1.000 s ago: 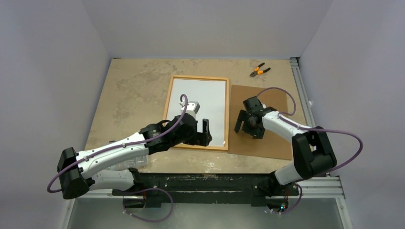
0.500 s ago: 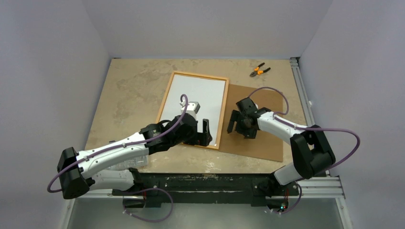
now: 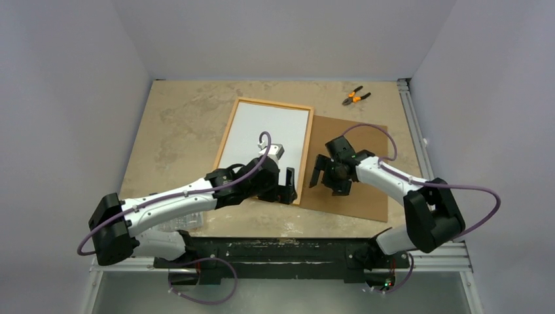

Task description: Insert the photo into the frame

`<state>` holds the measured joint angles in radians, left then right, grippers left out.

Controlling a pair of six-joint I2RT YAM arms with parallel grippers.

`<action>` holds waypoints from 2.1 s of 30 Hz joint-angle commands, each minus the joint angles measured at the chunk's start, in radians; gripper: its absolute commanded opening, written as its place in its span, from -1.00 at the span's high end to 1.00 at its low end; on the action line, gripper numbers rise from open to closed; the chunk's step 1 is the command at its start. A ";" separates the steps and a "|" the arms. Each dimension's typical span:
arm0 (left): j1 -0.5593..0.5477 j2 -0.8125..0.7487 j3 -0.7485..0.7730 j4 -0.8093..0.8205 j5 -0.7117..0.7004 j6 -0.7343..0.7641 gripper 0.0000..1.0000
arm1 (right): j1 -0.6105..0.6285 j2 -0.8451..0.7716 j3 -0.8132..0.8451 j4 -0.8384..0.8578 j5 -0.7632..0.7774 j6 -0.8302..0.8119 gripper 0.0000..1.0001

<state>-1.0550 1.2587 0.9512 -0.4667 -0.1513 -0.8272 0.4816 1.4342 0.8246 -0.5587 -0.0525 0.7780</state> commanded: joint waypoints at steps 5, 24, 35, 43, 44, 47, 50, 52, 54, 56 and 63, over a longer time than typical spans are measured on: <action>-0.008 0.036 0.026 0.069 0.066 -0.004 -0.99 | -0.069 0.040 -0.111 0.001 -0.047 0.001 -0.72; -0.011 0.075 0.040 0.093 0.089 -0.001 -0.99 | -0.223 -0.188 -0.145 -0.152 0.011 -0.033 -0.72; -0.011 0.086 0.043 0.186 0.138 0.008 -0.99 | -0.227 -0.338 -0.040 -0.185 0.049 -0.077 -0.77; -0.013 0.169 0.065 0.278 0.227 -0.013 -0.99 | -0.302 -0.268 -0.018 -0.163 0.037 -0.129 -0.77; -0.014 0.181 0.066 0.289 0.240 -0.018 -0.99 | -0.321 -0.261 -0.018 -0.154 0.022 -0.137 -0.77; -0.017 0.222 0.073 0.324 0.272 -0.037 -0.99 | -0.395 -0.235 -0.016 -0.138 -0.023 -0.165 -0.76; -0.021 0.266 0.084 0.353 0.301 -0.060 -0.99 | -0.490 -0.209 -0.010 -0.130 -0.059 -0.195 -0.76; -0.025 0.290 0.094 0.365 0.311 -0.076 -0.99 | -0.541 -0.189 -0.003 -0.133 -0.073 -0.205 -0.76; -0.029 0.312 0.109 0.371 0.320 -0.089 -0.98 | -0.582 -0.173 -0.002 -0.130 -0.076 -0.212 -0.76; -0.035 0.334 0.125 0.371 0.323 -0.101 -0.98 | -0.620 -0.158 -0.002 -0.130 -0.076 -0.222 -0.76; -0.043 0.411 0.176 0.354 0.321 -0.138 -0.98 | -0.782 -0.123 -0.001 -0.150 -0.044 -0.272 -0.76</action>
<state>-1.0920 1.6390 1.0687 -0.1429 0.1574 -0.9298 -0.2283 1.3048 0.7837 -0.7074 -0.1074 0.5545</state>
